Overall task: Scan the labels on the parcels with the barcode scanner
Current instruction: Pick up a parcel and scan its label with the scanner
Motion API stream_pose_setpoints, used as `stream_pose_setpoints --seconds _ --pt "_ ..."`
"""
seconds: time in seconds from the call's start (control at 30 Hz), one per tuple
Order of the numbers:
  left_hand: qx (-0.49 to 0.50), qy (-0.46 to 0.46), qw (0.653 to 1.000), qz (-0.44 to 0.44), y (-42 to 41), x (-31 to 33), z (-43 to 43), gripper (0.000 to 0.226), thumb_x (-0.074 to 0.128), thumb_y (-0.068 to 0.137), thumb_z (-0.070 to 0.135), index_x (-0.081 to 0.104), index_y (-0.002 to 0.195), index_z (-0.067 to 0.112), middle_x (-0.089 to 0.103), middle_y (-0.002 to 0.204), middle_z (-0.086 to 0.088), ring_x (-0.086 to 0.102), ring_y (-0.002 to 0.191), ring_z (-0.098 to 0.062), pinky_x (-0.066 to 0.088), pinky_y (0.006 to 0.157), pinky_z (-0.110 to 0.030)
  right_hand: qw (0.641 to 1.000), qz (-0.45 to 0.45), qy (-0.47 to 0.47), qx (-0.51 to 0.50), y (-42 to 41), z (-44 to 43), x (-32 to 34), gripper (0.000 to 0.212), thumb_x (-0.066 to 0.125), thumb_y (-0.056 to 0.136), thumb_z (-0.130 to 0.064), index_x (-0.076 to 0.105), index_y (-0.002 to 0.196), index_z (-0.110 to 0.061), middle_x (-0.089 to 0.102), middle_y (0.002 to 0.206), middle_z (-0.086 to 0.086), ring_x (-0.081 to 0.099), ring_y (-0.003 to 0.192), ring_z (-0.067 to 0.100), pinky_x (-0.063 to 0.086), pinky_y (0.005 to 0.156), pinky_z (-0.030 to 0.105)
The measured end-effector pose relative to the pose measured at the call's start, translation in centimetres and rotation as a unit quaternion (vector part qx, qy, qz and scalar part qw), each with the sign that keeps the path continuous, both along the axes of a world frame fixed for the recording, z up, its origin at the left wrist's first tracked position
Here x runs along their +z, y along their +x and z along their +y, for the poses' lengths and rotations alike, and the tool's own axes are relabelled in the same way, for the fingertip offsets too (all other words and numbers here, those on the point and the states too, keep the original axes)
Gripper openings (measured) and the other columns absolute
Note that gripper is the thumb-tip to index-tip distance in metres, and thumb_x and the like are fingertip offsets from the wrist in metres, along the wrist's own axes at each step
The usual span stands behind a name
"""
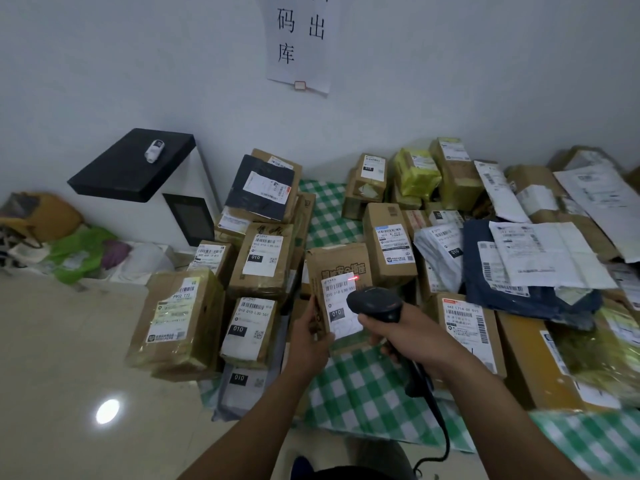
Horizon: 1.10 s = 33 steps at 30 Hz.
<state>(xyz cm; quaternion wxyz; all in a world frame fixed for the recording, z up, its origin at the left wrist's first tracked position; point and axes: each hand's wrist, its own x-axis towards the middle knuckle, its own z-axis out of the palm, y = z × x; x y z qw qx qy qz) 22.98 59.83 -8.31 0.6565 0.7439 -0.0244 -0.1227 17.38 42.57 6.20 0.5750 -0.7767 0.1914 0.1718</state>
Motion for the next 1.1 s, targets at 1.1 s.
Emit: stream_pose_setpoints --seconds 1.1 --pt "0.078 0.097 0.992 0.025 7.8 6.2 -1.8 0.059 0.062 0.099 0.007 0.045 0.151 0.031 0.054 0.133 0.019 0.051 0.128 -0.006 0.046 0.107 -0.034 0.998 -0.027 0.058 -0.022 9.1 -4.6 0.9 0.025 0.076 0.09 -0.042 0.074 0.102 -0.021 0.077 0.081 0.001 0.064 0.067 0.014 0.051 0.064 0.032"
